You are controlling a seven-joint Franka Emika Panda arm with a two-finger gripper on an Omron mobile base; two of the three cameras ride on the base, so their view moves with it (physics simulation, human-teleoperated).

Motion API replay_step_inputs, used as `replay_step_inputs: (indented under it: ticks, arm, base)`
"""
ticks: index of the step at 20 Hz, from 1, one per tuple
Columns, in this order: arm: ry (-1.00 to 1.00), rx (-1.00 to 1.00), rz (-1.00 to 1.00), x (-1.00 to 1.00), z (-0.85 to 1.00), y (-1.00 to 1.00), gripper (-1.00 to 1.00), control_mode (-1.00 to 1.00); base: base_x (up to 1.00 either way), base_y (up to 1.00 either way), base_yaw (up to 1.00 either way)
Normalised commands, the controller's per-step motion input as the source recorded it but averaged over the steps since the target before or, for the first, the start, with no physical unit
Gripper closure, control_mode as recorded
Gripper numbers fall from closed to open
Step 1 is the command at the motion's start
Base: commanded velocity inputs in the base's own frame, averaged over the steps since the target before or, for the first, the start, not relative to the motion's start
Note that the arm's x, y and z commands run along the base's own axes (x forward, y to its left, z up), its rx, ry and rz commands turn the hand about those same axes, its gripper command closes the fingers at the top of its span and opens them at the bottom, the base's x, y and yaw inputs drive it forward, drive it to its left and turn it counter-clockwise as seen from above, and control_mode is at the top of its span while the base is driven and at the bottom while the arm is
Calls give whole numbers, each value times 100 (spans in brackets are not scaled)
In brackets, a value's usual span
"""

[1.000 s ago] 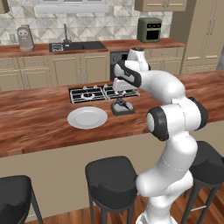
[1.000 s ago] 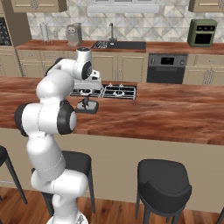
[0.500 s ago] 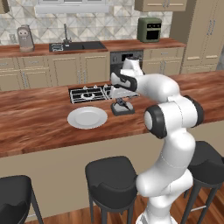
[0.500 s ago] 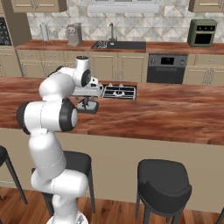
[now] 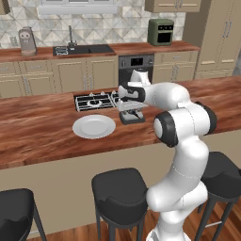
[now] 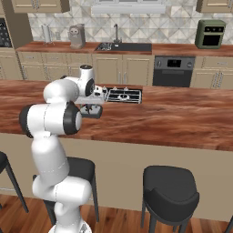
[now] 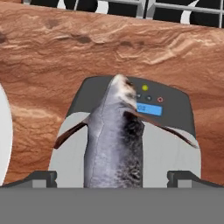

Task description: Take the fish from the fridge and place it on the digital scale on the counter by the fridge. Wait a few seconds for a reading, then move it to the plate on the dining counter.

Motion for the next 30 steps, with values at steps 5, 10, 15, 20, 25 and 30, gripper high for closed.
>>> replay_step_inputs:
  ticks: [5, 10, 15, 20, 25, 30]
  arm:
    - [4, 0, 0, 5, -11, 1, -100, -100]
    - [8, 0, 0, 0, -14, 0, -100, -100]
    - [7, 0, 0, 0, -3, 1, 100, -100]
    - [3, 0, 0, 0, 0, 0, 100, -100]
    - [-3, 0, 2, -18, 36, 8, 100, -100]
    - [-12, 0, 7, -49, 63, 36, 100, -100]
  base:
    - [0, 0, 0]
    - [0, 0, 0]
    - [0, 0, 0]
    - [0, 0, 0]
    - [0, 0, 0]
    - [0, 0, 0]
